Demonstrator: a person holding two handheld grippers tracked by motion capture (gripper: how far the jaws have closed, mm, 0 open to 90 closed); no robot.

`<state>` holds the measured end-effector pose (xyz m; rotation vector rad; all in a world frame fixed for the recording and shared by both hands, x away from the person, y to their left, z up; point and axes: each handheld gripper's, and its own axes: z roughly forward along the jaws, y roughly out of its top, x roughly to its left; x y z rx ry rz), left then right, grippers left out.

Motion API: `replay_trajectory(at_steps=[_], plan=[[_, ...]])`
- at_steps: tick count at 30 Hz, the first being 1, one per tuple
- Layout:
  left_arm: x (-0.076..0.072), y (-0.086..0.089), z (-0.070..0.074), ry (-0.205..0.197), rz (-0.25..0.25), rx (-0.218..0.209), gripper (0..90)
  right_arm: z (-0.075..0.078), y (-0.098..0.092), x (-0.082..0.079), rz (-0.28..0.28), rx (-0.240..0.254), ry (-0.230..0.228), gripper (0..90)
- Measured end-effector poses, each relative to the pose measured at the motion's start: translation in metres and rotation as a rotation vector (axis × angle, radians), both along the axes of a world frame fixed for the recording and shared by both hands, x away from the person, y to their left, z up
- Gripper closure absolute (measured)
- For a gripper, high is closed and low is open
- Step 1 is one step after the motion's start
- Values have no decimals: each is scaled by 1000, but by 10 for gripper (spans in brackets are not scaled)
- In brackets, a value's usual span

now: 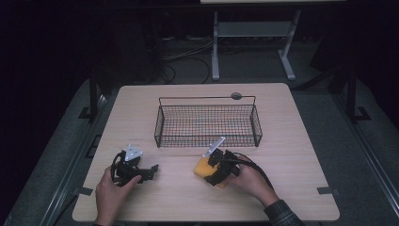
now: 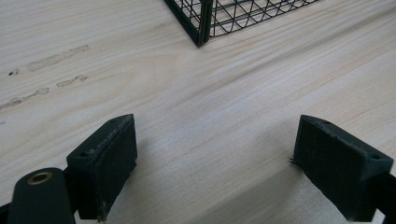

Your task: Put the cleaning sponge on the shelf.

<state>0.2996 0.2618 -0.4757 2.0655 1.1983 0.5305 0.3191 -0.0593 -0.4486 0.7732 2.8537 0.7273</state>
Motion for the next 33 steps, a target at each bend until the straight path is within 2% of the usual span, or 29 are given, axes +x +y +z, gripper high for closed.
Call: replay_trajectory(at_steps=[14, 33], plan=[[0, 0, 0, 0, 0, 0, 126, 12, -12, 1, -19, 16, 9, 226], [0, 0, 0, 0, 1, 0, 126, 26, -35, 2, -50, 3, 7, 232]])
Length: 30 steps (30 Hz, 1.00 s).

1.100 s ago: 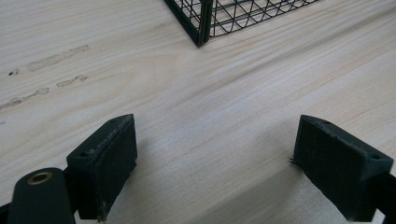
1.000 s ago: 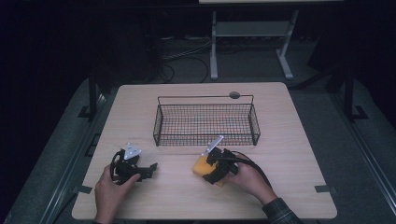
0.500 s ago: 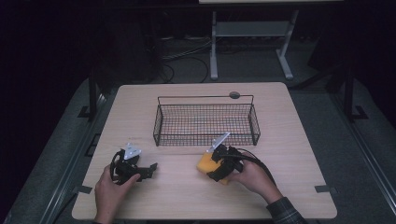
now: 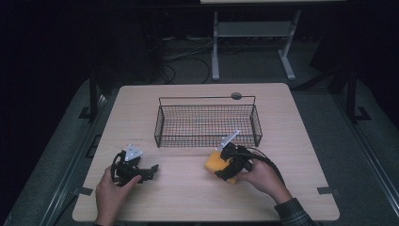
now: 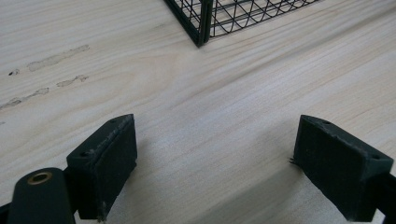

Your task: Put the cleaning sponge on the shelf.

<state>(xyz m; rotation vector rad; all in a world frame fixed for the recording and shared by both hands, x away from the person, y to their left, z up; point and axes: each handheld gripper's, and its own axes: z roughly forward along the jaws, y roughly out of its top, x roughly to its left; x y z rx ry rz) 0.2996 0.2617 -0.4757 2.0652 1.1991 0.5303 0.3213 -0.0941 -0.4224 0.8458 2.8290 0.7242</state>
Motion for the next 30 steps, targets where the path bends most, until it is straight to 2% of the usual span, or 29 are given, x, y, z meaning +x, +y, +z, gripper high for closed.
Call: replay_trajectory(at_steps=[17, 30], plan=[[0, 0, 0, 0, 0, 0, 126, 13, -21, 1, -27, 1, -9, 233], [0, 0, 0, 0, 0, 0, 126, 23, -43, 0, -78, 6, -11, 235]])
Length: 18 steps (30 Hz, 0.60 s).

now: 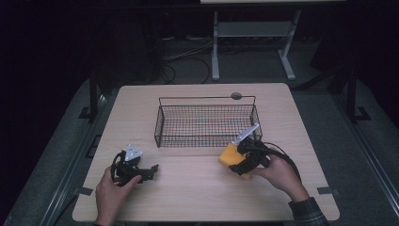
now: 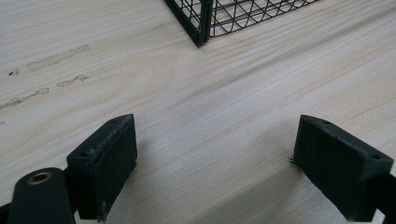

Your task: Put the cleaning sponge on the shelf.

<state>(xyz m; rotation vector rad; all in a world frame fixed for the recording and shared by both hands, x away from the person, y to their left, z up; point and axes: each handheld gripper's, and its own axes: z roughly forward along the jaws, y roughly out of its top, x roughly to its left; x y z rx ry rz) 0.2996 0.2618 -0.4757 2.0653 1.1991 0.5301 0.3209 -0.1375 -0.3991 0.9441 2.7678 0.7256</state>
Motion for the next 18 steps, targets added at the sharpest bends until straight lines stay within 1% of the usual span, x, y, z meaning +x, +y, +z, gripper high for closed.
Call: replay_trajectory(at_steps=[8, 18], plan=[[0, 0, 0, 0, 0, 0, 126, 4, -13, -2, -27, -5, -5, 236], [0, 0, 0, -1, 1, -2, 126, 6, -29, -3, -45, -9, -8, 236]])
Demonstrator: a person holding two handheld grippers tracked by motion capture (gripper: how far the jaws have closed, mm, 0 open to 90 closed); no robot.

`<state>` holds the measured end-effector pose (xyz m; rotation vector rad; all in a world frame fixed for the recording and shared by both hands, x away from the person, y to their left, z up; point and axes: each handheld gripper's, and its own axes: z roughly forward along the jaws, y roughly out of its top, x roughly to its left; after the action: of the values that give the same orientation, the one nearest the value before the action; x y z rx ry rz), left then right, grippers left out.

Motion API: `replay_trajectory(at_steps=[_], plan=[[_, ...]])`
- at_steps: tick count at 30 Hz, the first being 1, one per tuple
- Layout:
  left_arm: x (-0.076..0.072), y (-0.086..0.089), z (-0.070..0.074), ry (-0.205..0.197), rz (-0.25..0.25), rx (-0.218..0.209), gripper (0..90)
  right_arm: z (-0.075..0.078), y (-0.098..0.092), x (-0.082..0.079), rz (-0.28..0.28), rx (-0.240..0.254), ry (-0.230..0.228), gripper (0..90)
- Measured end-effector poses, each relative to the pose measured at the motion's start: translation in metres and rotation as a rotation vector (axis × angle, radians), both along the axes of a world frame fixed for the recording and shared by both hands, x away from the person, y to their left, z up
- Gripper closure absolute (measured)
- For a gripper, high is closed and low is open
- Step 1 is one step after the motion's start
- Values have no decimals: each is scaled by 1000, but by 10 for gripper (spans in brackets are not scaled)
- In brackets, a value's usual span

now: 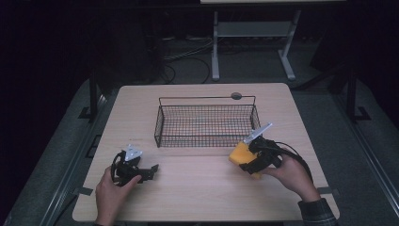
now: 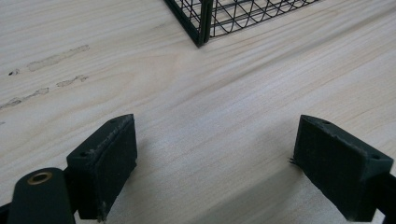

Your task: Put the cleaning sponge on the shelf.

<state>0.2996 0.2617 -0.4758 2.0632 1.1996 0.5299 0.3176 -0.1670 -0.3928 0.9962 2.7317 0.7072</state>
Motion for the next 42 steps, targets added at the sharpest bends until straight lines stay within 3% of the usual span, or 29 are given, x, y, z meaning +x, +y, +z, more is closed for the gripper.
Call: replay_trajectory(at_steps=[17, 42], plan=[[0, 0, 0, 3, -1, 3, 126, 22, -18, 2, -32, 20, -32, 237], [0, 0, 0, 2, -2, 5, 126, 42, -28, 36, -46, 23, -56, 238]])
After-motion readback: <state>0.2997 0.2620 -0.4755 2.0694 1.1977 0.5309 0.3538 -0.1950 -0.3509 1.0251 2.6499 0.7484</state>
